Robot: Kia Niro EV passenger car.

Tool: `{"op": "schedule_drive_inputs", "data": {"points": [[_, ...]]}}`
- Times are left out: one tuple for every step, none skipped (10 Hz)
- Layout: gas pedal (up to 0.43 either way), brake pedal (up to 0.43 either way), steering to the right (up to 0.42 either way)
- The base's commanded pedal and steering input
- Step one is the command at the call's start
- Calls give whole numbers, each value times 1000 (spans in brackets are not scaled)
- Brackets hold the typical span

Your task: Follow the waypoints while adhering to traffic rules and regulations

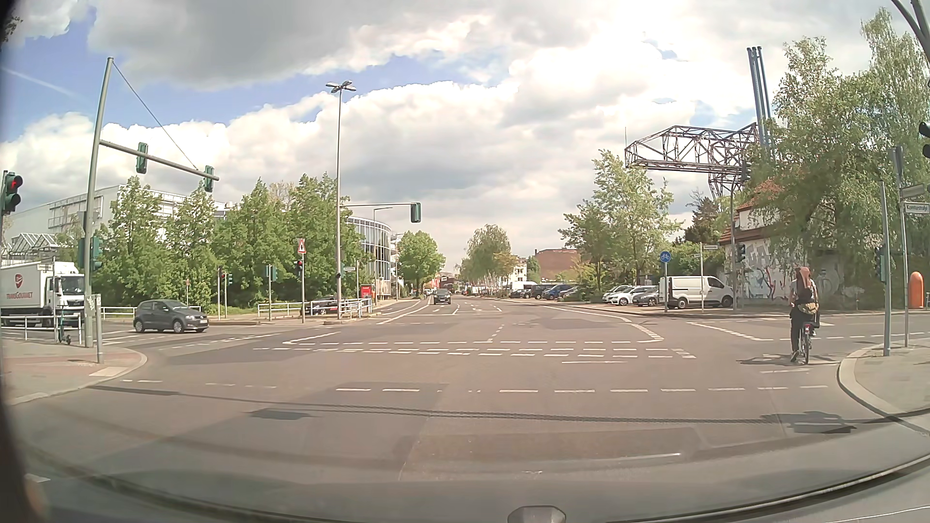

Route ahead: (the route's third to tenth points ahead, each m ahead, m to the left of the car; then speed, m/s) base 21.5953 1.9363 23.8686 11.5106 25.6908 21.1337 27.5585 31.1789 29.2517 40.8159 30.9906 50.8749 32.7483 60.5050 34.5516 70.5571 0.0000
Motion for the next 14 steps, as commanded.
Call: {"op": "schedule_drive_inputs", "data": {"points": [[0, 348, -5], [0, 348, -5], [0, 348, -5], [0, 348, -5], [0, 354, -5], [0, 348, -5], [0, 348, -5], [0, 348, -5], [0, 354, -5], [0, 348, -5], [0, 348, -5], [0, 348, -5], [0, 348, -5], [0, 348, -5]]}}
